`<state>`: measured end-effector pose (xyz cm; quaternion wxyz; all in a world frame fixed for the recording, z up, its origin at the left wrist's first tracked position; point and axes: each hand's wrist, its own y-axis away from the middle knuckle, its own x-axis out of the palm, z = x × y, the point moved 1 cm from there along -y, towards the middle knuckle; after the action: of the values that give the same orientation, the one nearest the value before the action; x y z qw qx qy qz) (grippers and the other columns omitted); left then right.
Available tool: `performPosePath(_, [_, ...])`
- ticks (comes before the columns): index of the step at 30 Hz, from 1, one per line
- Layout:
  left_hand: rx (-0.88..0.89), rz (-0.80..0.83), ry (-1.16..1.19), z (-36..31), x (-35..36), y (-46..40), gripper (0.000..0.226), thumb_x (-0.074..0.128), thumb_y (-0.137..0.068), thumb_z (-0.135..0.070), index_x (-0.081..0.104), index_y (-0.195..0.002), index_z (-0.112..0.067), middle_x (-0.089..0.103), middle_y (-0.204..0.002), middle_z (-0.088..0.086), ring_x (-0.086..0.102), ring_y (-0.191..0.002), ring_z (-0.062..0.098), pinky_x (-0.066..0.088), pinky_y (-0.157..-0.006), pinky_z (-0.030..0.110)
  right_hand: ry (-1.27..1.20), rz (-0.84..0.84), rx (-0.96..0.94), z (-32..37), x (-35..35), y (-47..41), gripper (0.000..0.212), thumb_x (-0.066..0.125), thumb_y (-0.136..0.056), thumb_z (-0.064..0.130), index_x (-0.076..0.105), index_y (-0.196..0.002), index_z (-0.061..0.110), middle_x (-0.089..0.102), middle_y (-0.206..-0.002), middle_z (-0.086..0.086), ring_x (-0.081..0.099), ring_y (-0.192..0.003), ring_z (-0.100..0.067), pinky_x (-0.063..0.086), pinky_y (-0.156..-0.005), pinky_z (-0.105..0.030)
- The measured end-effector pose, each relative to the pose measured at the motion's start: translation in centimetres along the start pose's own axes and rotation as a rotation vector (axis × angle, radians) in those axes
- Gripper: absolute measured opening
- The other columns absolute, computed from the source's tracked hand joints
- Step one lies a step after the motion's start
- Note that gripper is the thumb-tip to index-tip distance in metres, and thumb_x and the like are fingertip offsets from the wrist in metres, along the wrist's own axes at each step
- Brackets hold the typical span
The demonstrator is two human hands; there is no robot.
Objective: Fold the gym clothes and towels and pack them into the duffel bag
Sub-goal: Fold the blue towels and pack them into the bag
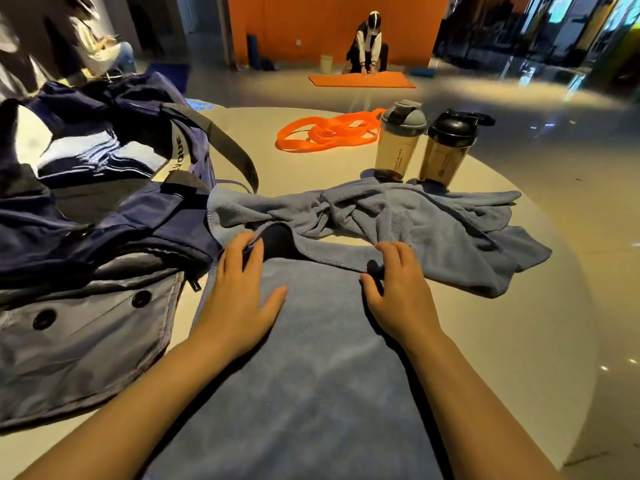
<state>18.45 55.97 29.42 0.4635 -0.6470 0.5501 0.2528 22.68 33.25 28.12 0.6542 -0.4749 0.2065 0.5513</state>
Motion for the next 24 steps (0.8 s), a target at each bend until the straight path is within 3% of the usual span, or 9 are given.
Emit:
performPosePath(4, [-0.041,0.068,-0.111,2.4,-0.1,-0.3,0.077,0.051,-0.095,-0.040,0.013,-0.152,-0.005,0.005,-0.156,0.006,0.019,-0.142,0.026,0.029,-0.110,0.036,-0.024,-0.014,-0.023,-0.8,-0.5,-0.1,0.043,0.053,-0.085,-0.006,0.051,-0.126,0.006,0.048,-0.129,-0.012,0.051,-0.108,-0.034,0.036,-0.073,-0.028])
performPosePath(8, [-0.055,0.061,-0.110,2.9,-0.4,-0.7,0.077,0.048,-0.096,-0.041,0.008,-0.153,-0.007,-0.001,-0.158,0.001,0.019,-0.143,0.025,0.031,-0.107,0.035,0.104,-0.032,-0.068,-1.5,-1.0,-0.7,0.041,0.054,-0.078,-0.014,0.055,-0.116,0.002,0.054,-0.118,-0.016,0.055,-0.091,-0.038,0.031,-0.063,-0.030])
performPosePath(11, [-0.041,0.026,-0.100,3.3,-0.3,-0.8,0.076,0.051,-0.095,-0.039,0.013,-0.152,-0.006,0.002,-0.158,0.004,0.024,-0.141,0.028,0.034,-0.106,0.036,0.178,-0.019,-0.118,-1.9,-0.5,-1.2,0.024,0.055,-0.080,-0.012,0.059,-0.100,0.001,0.057,-0.104,-0.016,0.055,-0.080,-0.038,0.030,-0.059,-0.030])
performPosePath(15, [0.056,-0.100,-0.045,3.3,-1.7,-1.8,0.061,0.066,-0.089,-0.019,0.041,-0.140,0.004,0.034,-0.145,0.018,0.044,-0.126,0.034,0.041,-0.096,0.035,0.065,-0.089,-0.021,-1.7,-2.1,-2.3,0.019,0.051,-0.089,-0.003,0.063,-0.102,0.003,0.062,-0.105,-0.014,0.057,-0.090,-0.032,0.035,-0.067,-0.032])
performPosePath(18, [0.061,-0.320,0.193,2.6,-5.1,-2.8,0.035,0.066,-0.088,-0.010,0.062,-0.122,-0.001,0.053,-0.121,0.009,0.054,-0.112,0.025,0.043,-0.088,0.019,-0.247,-0.222,0.061,-0.7,-5.8,-3.5,0.021,0.050,-0.095,0.006,0.064,-0.107,0.015,0.064,-0.106,-0.004,0.057,-0.095,-0.016,0.049,-0.086,-0.029])
performPosePath(22, [0.152,-0.387,0.448,0.5,-9.4,-0.8,0.022,0.066,-0.087,-0.004,0.066,-0.106,-0.015,0.057,-0.103,-0.005,0.059,-0.101,0.008,0.050,-0.085,0.014,-0.457,-0.261,-0.055,0.0,-11.0,-1.7,0.016,0.051,-0.097,0.010,0.059,-0.107,0.020,0.064,-0.102,0.001,0.065,-0.091,-0.014,0.055,-0.078,-0.018])
performPosePath(24, [0.222,-0.336,0.484,0.0,-10.2,2.0,0.019,0.068,-0.085,-0.003,0.066,-0.097,-0.017,0.060,-0.100,-0.006,0.061,-0.092,0.000,0.047,-0.082,0.010,-0.522,-0.193,-0.103,-0.3,-13.4,1.4,0.013,0.052,-0.096,0.025,0.060,-0.105,0.027,0.067,-0.097,0.010,0.066,-0.087,-0.010,0.054,-0.075,-0.014])
